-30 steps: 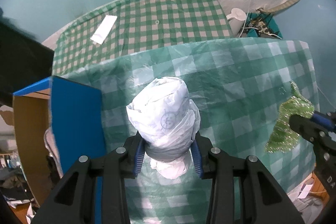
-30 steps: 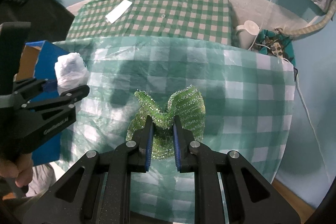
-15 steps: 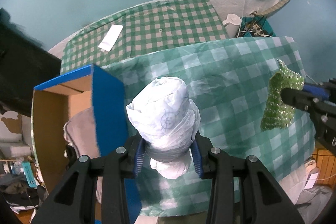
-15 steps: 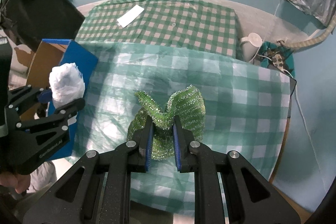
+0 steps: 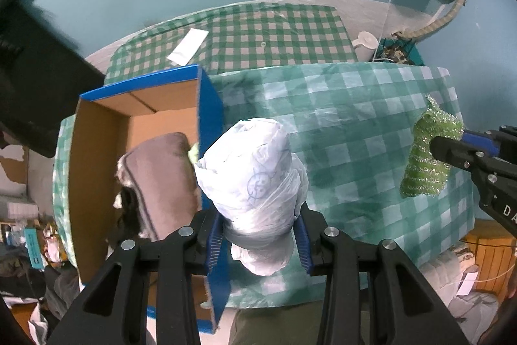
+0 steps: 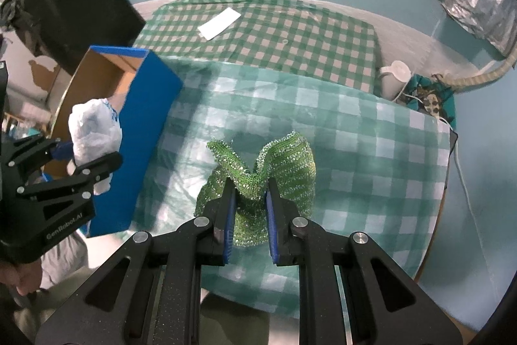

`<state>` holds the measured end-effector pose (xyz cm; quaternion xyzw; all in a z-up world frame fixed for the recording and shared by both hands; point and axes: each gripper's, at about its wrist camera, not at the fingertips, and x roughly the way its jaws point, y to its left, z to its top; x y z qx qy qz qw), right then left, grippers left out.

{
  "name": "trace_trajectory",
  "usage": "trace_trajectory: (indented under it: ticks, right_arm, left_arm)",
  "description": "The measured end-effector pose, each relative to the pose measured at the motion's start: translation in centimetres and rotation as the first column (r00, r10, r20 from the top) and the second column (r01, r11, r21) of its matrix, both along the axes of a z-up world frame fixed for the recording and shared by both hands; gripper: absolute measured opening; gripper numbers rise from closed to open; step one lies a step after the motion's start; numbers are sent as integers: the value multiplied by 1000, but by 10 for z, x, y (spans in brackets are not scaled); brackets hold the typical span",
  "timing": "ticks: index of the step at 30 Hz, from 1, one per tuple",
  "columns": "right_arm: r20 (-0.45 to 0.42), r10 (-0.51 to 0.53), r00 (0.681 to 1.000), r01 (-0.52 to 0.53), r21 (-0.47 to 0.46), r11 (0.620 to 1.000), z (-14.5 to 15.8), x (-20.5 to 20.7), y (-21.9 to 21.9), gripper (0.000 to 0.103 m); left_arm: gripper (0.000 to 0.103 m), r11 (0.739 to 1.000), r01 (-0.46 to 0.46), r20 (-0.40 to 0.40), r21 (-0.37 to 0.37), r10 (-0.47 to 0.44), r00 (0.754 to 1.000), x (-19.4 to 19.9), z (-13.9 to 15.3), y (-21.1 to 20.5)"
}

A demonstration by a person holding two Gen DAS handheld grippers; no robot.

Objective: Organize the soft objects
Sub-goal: 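Carry the white cloth bundle and green scrubber over the box with both tools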

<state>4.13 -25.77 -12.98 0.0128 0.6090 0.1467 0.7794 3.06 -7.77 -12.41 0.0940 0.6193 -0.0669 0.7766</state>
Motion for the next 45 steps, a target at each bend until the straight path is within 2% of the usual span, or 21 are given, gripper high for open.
trace_trajectory:
  ticks: [21,45]
  right_arm:
    - [31,134,990,-135,34,990,33,-4,99,16]
    - [20,289,957,-290,51,956,23,11,215,16]
  left_arm:
    - [39,994,-111,26,-15,111,993,-22,18,86]
    - [39,961,-274,8,21,274,962,-27,3,195]
